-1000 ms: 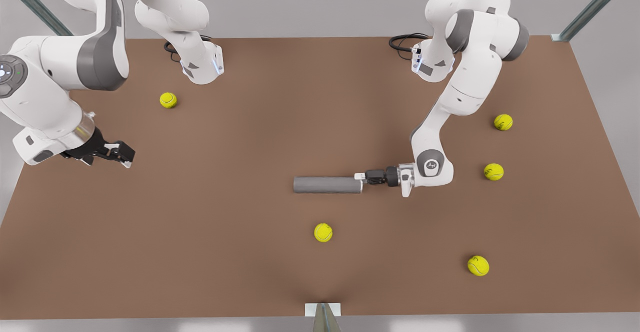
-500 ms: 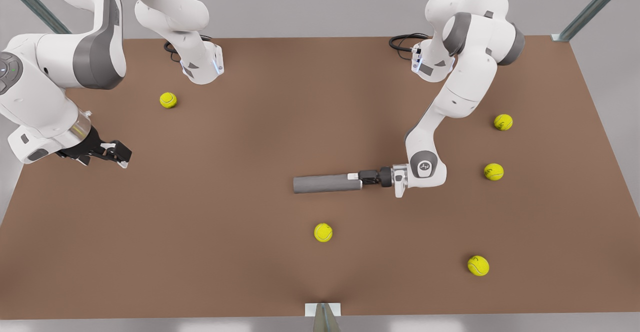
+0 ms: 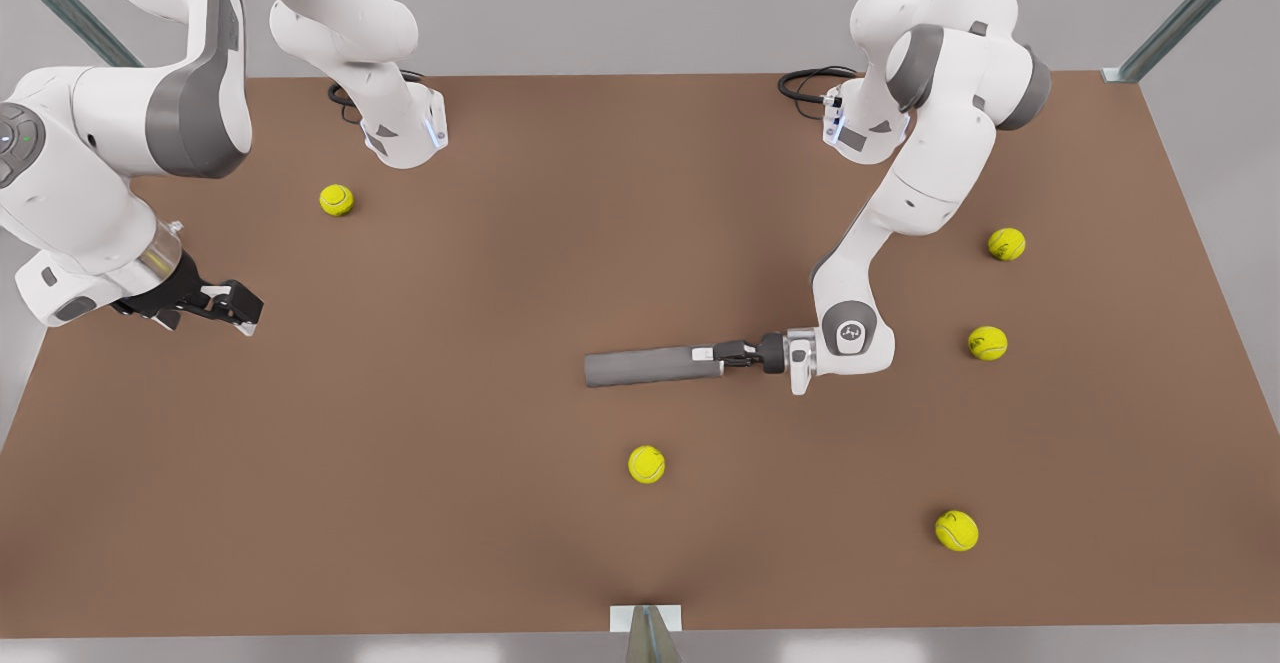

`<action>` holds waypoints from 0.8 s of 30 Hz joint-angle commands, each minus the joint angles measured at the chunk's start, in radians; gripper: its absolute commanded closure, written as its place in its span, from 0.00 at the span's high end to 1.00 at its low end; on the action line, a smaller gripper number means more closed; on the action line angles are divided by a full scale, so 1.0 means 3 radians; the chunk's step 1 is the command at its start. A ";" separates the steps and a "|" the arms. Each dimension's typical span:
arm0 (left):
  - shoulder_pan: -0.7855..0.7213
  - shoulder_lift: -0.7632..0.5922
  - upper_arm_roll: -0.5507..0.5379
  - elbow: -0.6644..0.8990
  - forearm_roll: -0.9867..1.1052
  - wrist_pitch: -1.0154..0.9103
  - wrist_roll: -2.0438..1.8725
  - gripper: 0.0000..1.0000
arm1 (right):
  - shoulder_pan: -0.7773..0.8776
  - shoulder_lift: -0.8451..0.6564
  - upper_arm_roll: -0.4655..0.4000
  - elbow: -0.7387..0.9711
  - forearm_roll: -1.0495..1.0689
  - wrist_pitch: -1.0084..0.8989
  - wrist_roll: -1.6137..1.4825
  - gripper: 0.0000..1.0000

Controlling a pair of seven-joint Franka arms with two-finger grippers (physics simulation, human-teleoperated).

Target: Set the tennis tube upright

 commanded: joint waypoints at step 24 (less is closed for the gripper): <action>-0.0003 -0.0133 0.0005 -0.0046 0.0009 -0.0005 0.0010 0.21 | -0.0004 0.0000 0.0001 0.0000 0.0000 0.0000 0.0000 1.00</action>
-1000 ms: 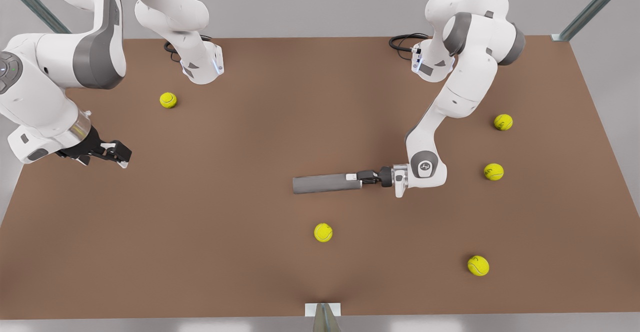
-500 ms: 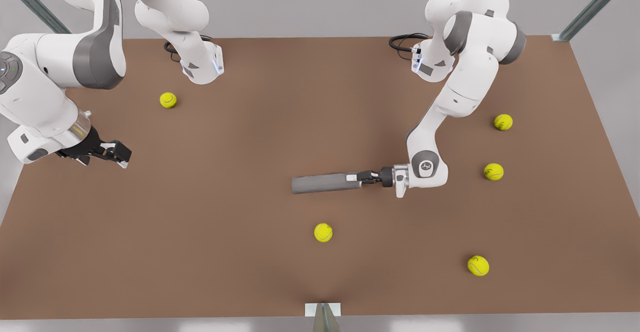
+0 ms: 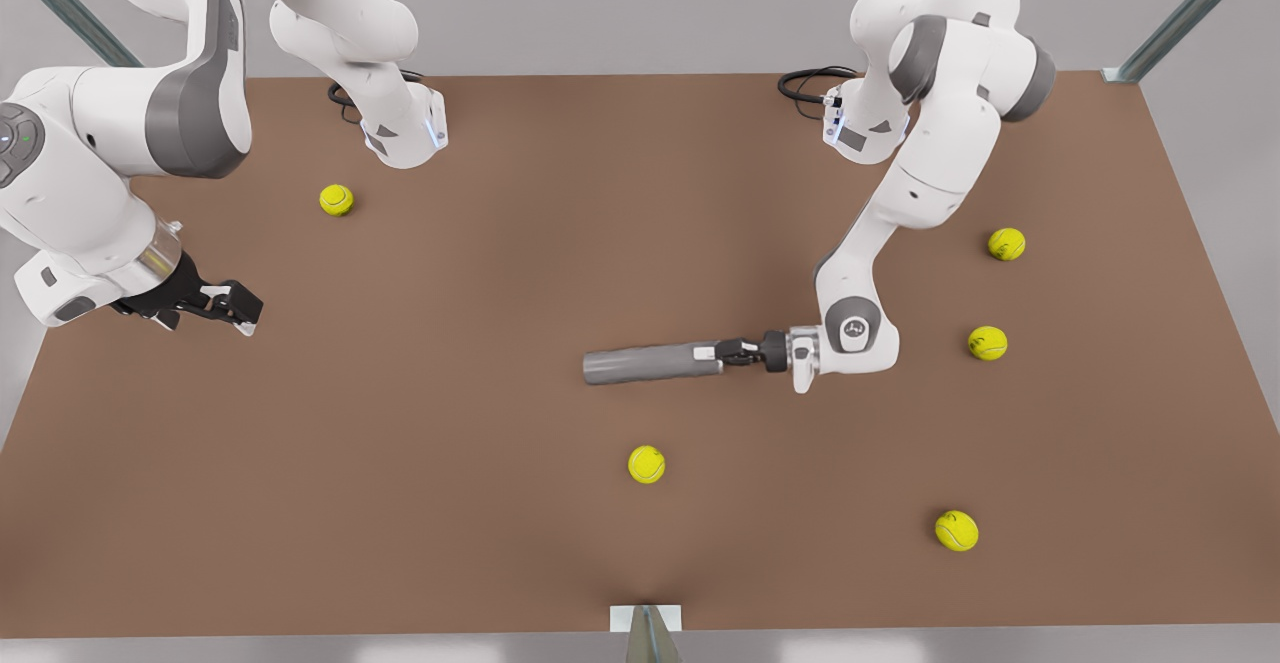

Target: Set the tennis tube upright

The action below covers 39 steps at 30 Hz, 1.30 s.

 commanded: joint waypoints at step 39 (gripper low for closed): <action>0.0005 -0.0880 0.1038 -0.0174 0.1589 -0.0551 -0.0402 0.21 | -0.0021 0.0000 0.0005 0.0005 0.0000 0.0000 -0.0005 1.00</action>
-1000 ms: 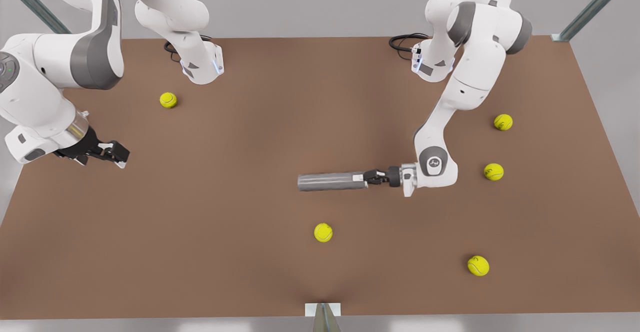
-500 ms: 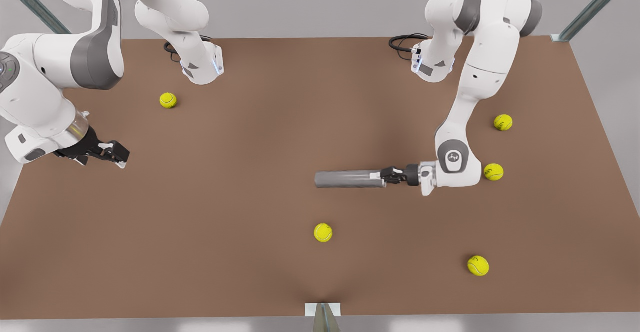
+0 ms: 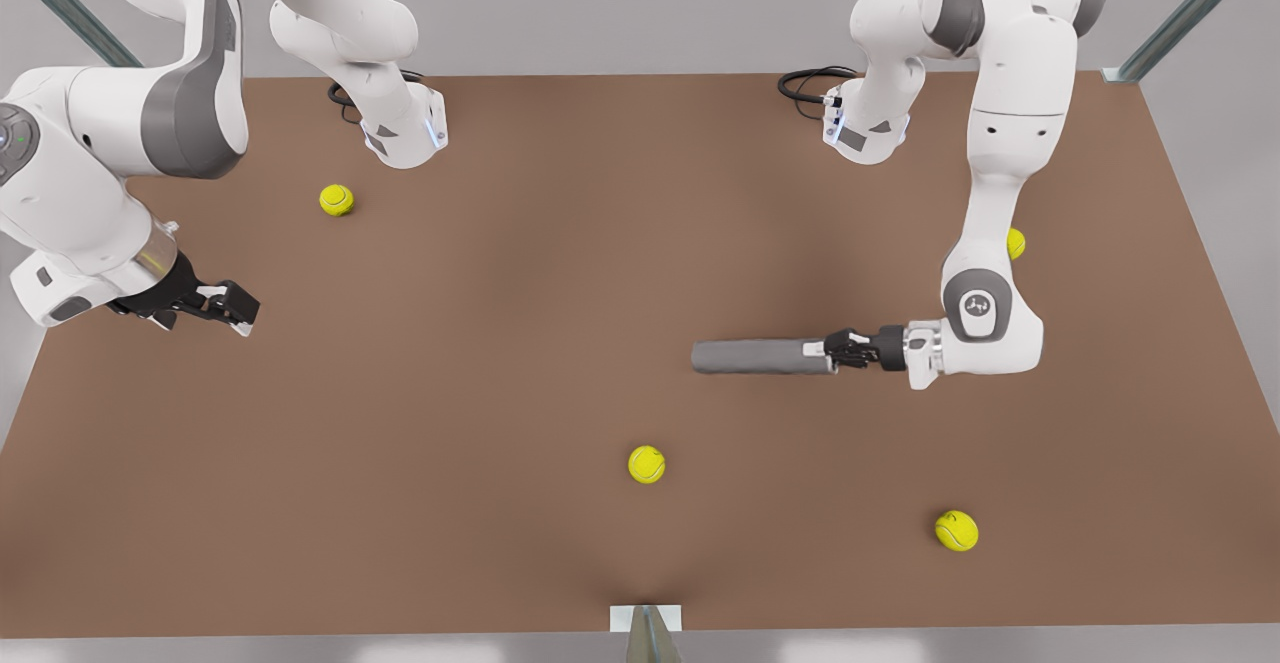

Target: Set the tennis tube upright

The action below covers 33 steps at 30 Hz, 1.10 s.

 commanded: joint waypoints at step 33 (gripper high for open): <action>-0.0004 -0.0489 0.0276 0.0931 0.2685 -0.0031 -0.1201 0.21 | 0.0015 0.0000 0.0007 -0.0005 -0.0094 0.0000 0.0005 1.00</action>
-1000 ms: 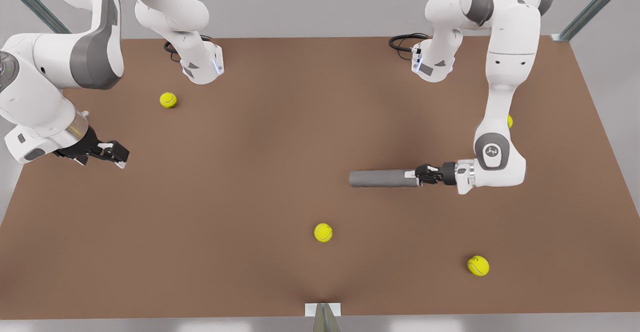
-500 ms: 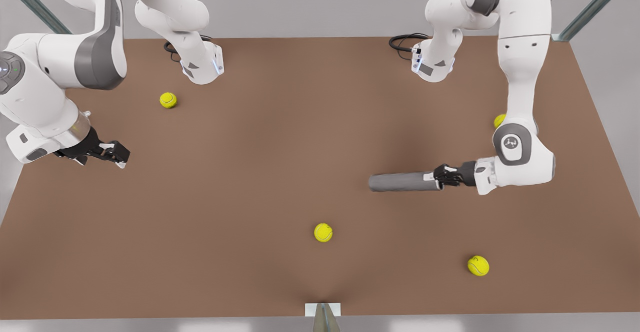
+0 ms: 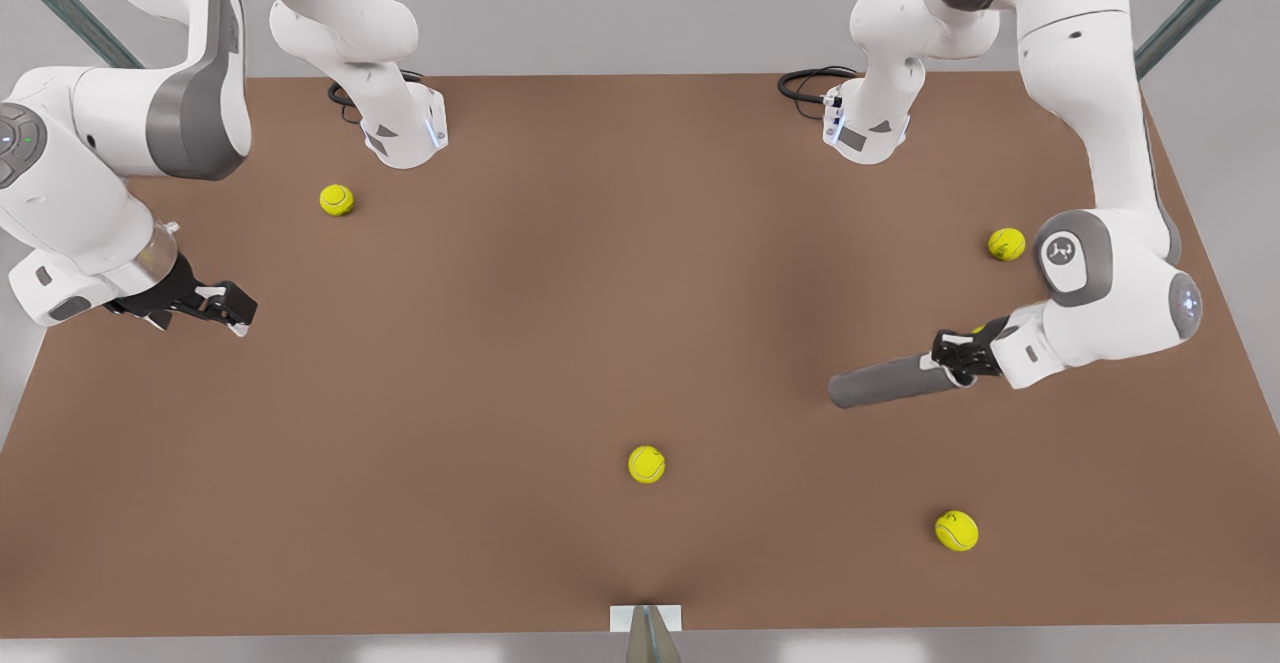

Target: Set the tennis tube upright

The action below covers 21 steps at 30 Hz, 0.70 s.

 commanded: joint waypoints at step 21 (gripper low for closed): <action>-0.0033 0.0143 0.0029 0.0009 0.0920 0.0173 -0.0563 0.21 | 0.0022 0.0015 0.0005 0.0000 0.0005 0.0026 0.0013 1.00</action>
